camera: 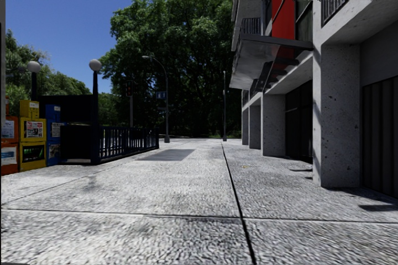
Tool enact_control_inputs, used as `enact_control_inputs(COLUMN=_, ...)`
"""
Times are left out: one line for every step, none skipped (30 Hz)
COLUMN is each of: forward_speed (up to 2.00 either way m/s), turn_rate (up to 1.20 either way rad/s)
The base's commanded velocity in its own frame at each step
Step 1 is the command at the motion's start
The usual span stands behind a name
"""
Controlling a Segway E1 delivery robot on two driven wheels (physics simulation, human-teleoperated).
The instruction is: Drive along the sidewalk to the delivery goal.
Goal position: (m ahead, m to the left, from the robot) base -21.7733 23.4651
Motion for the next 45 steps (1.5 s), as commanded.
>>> enact_control_inputs(forward_speed=2.0, turn_rate=0.0)
enact_control_inputs(forward_speed=2.0, turn_rate=0.0)
enact_control_inputs(forward_speed=2.0, turn_rate=0.0)
enact_control_inputs(forward_speed=2.0, turn_rate=0.0)
enact_control_inputs(forward_speed=2.0, turn_rate=0.0)
enact_control_inputs(forward_speed=2.0, turn_rate=0.0)
enact_control_inputs(forward_speed=2.0, turn_rate=0.0)
enact_control_inputs(forward_speed=2.0, turn_rate=0.0)
enact_control_inputs(forward_speed=2.0, turn_rate=0.0)
enact_control_inputs(forward_speed=2.0, turn_rate=0.0)
enact_control_inputs(forward_speed=2.0, turn_rate=0.0)
enact_control_inputs(forward_speed=2.0, turn_rate=0.0)
enact_control_inputs(forward_speed=2.0, turn_rate=0.0)
enact_control_inputs(forward_speed=2.0, turn_rate=0.0)
enact_control_inputs(forward_speed=2.0, turn_rate=0.0)
enact_control_inputs(forward_speed=2.0, turn_rate=0.0)
enact_control_inputs(forward_speed=2.0, turn_rate=0.0)
enact_control_inputs(forward_speed=2.0, turn_rate=0.0)
enact_control_inputs(forward_speed=2.0, turn_rate=0.0)
enact_control_inputs(forward_speed=2.0, turn_rate=0.0)
enact_control_inputs(forward_speed=2.0, turn_rate=0.0)
enact_control_inputs(forward_speed=2.0, turn_rate=0.0)
enact_control_inputs(forward_speed=2.0, turn_rate=0.0)
enact_control_inputs(forward_speed=2.0, turn_rate=0.0)
enact_control_inputs(forward_speed=2.0, turn_rate=0.0)
enact_control_inputs(forward_speed=2.0, turn_rate=0.0)
enact_control_inputs(forward_speed=2.0, turn_rate=0.0)
enact_control_inputs(forward_speed=2.0, turn_rate=0.0)
enact_control_inputs(forward_speed=2.0, turn_rate=0.0)
enact_control_inputs(forward_speed=2.0, turn_rate=0.0)
enact_control_inputs(forward_speed=2.0, turn_rate=0.0)
enact_control_inputs(forward_speed=2.0, turn_rate=0.0)
enact_control_inputs(forward_speed=2.0, turn_rate=0.0)
enact_control_inputs(forward_speed=2.0, turn_rate=0.0)
enact_control_inputs(forward_speed=2.0, turn_rate=0.0)
enact_control_inputs(forward_speed=2.0, turn_rate=0.0)
enact_control_inputs(forward_speed=2.0, turn_rate=0.0)
enact_control_inputs(forward_speed=2.0, turn_rate=0.0)
enact_control_inputs(forward_speed=2.0, turn_rate=0.0)
enact_control_inputs(forward_speed=2.0, turn_rate=0.0)
enact_control_inputs(forward_speed=2.0, turn_rate=0.0)
enact_control_inputs(forward_speed=2.0, turn_rate=0.0)
enact_control_inputs(forward_speed=2.0, turn_rate=0.0)
enact_control_inputs(forward_speed=2.0, turn_rate=0.0)
enact_control_inputs(forward_speed=2.0, turn_rate=0.0)
